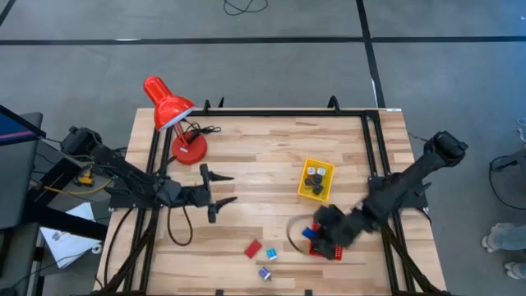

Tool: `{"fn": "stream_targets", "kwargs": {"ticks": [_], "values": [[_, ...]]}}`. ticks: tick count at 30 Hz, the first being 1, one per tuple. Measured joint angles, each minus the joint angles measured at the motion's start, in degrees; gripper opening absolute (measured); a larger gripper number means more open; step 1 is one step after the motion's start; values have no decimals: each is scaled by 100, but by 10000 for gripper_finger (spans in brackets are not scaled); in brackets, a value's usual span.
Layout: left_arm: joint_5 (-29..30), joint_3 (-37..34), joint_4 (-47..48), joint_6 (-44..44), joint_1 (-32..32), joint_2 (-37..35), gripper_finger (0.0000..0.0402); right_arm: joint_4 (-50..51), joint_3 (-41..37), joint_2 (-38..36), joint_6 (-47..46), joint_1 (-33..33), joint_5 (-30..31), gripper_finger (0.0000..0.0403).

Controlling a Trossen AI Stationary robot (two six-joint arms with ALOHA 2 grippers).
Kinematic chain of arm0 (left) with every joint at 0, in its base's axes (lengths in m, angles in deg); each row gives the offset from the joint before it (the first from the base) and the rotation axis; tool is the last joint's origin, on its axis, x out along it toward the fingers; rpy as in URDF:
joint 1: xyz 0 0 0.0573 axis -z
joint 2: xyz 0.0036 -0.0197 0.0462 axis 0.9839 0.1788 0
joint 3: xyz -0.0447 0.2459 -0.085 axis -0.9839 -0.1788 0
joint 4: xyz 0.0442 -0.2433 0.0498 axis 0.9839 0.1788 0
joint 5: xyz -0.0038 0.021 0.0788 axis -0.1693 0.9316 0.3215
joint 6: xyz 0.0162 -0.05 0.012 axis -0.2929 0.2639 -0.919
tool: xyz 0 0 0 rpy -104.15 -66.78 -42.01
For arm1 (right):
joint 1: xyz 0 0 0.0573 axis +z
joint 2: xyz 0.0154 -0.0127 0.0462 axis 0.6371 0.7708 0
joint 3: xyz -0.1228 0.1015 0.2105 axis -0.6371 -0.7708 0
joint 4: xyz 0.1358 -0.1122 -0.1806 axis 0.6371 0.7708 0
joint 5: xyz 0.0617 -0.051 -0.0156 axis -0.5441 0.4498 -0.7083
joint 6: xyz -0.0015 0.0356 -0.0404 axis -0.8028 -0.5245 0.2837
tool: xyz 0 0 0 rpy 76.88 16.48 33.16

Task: Pick & Place Office items
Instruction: Put the blue digital timer into the red bin

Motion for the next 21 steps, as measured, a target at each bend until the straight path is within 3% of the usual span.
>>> {"fn": "stream_targets", "kwargs": {"ticks": [3,8,21], "values": [[-2,-133,0,47,-102,-139,282,404,-5,134,-904,614,593,43],[-7,-140,-27,47,-251,-130,282,799,-5,653,-2040,1082,737,43],[-2,-140,-33,51,-379,-112,282,936,62,1368,-2154,1162,463,43]]}}
